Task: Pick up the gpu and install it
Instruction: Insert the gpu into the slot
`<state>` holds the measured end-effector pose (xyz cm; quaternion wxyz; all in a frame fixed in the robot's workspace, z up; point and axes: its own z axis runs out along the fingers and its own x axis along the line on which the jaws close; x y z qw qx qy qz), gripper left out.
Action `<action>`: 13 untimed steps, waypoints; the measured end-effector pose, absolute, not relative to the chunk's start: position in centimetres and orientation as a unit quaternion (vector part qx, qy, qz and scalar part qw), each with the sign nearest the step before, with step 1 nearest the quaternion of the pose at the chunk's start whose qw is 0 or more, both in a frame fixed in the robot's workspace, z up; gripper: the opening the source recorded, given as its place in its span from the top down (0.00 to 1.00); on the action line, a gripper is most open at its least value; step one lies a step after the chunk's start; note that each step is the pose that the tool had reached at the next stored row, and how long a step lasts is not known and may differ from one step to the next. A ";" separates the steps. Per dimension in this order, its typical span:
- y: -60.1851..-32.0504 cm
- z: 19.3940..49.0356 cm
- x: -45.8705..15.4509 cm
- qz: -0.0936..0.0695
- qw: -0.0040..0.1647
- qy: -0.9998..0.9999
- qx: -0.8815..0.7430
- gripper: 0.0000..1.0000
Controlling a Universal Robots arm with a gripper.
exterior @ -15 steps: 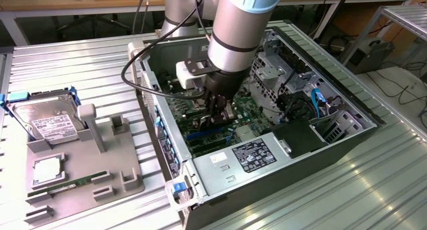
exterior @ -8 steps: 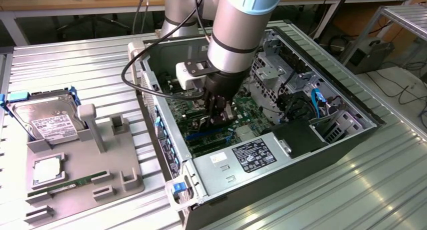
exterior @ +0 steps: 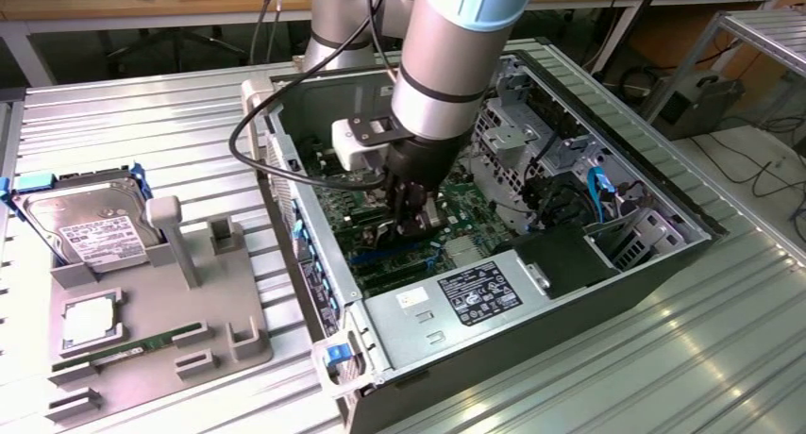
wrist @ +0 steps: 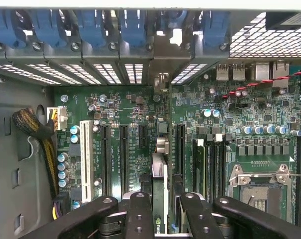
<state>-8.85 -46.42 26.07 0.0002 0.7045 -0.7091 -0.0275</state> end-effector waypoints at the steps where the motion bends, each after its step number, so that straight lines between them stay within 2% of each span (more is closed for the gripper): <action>1: -46.4 26.0 -8.8 -0.028 0.001 -0.709 0.705 0.74; 13: -46.4 25.4 -8.8 -0.036 0.008 -0.709 0.704 0.74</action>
